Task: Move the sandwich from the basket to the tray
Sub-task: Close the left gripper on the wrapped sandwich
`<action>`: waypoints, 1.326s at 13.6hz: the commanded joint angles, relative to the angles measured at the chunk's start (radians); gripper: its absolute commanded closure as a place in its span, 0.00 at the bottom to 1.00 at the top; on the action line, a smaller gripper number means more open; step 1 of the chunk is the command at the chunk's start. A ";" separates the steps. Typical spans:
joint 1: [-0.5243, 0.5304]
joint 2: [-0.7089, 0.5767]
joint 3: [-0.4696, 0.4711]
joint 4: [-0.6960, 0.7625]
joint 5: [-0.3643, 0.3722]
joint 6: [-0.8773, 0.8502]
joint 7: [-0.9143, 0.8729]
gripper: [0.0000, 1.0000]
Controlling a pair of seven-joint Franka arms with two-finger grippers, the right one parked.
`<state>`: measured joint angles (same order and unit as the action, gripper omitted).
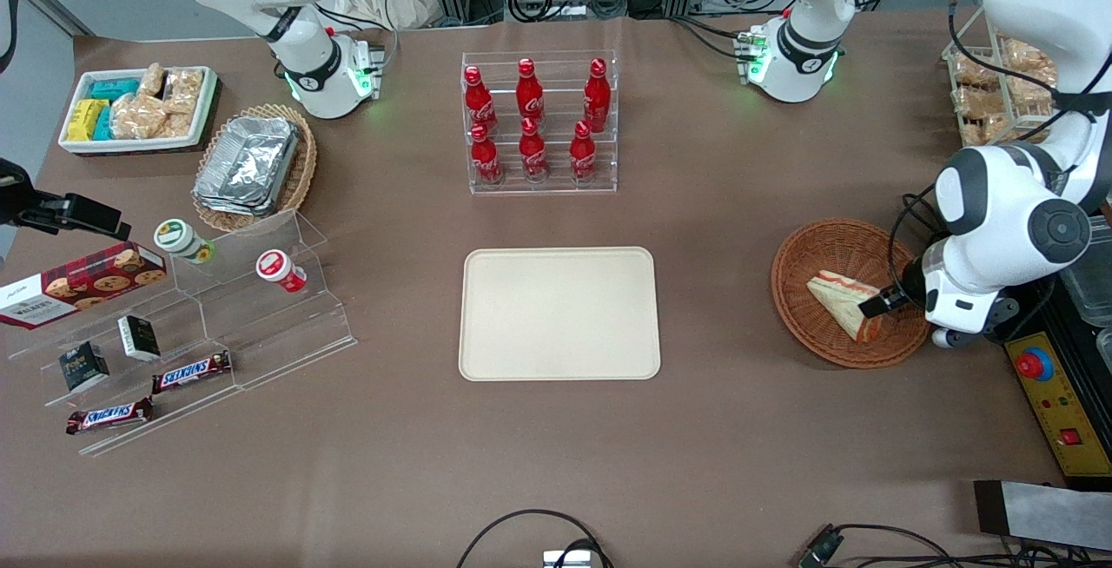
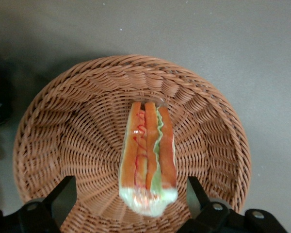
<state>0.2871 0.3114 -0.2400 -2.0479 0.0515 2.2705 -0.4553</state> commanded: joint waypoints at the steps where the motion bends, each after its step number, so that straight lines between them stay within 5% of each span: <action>1: 0.006 0.018 -0.008 -0.020 0.011 0.046 -0.048 0.00; 5: 0.004 0.047 -0.008 -0.044 0.008 0.046 -0.052 0.03; 6: 0.001 0.058 -0.008 -0.044 0.010 0.040 -0.051 0.28; 8: -0.006 0.051 -0.010 -0.043 0.013 0.027 -0.046 1.00; 15: -0.009 0.023 -0.067 0.173 0.004 -0.233 -0.074 1.00; 18: -0.019 0.032 -0.155 0.219 0.001 -0.233 -0.312 1.00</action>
<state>0.2788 0.3376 -0.3425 -1.8625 0.0497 2.0610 -0.6263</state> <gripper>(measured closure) 0.793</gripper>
